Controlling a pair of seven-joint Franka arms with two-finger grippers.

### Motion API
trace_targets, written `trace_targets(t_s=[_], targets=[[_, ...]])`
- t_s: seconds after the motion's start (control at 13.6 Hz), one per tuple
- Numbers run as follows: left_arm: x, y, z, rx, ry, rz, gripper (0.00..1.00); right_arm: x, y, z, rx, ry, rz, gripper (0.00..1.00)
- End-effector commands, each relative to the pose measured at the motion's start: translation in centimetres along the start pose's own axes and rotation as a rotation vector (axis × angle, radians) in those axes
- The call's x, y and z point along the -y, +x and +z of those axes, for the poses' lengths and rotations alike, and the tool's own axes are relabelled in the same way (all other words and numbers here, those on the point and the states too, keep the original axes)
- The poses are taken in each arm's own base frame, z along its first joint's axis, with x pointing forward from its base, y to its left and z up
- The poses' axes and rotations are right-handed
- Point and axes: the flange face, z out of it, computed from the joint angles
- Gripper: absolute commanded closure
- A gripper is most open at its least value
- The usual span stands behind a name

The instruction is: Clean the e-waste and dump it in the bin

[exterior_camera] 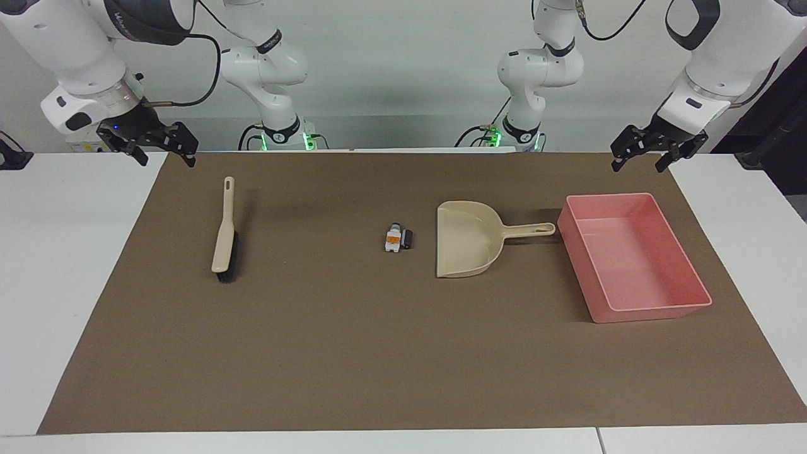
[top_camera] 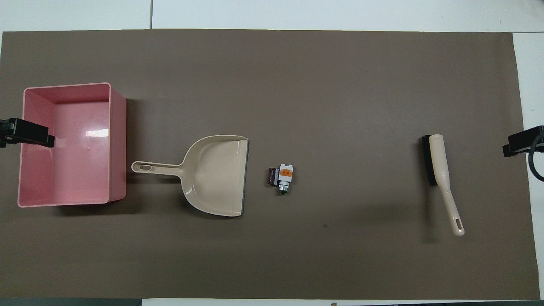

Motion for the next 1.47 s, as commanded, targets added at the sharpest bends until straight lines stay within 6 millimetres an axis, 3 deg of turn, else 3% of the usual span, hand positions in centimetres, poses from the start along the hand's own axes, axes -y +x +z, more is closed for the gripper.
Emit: trace_targets(t_s=[0.0,0.74,1.1,1.25,1.4], targets=[[0.5,0.4,-0.4,-0.010,0.016,0.012,0.02,0.1,-0.6,-0.1,-0.007,0.015,-0.025,0.01],[0.3,0.2,-0.3,0.000,0.014,0.004,0.01,0.1,-0.8,0.0,0.000,0.016,-0.016,0.01],[-0.1,0.8,-0.4,-0.042,0.019,0.068,0.01,0.0,-1.6,1.6,0.023,0.024,-0.024,0.01],[-0.5,0.8,0.3,-0.045,0.021,0.218,0.01,-0.2,-2.6,3.4,0.040,0.030,-0.022,0.01],[-0.8,0.8,0.6,-0.040,0.021,0.408,0.02,-0.4,-4.3,7.3,0.017,0.039,-0.055,0.01]])
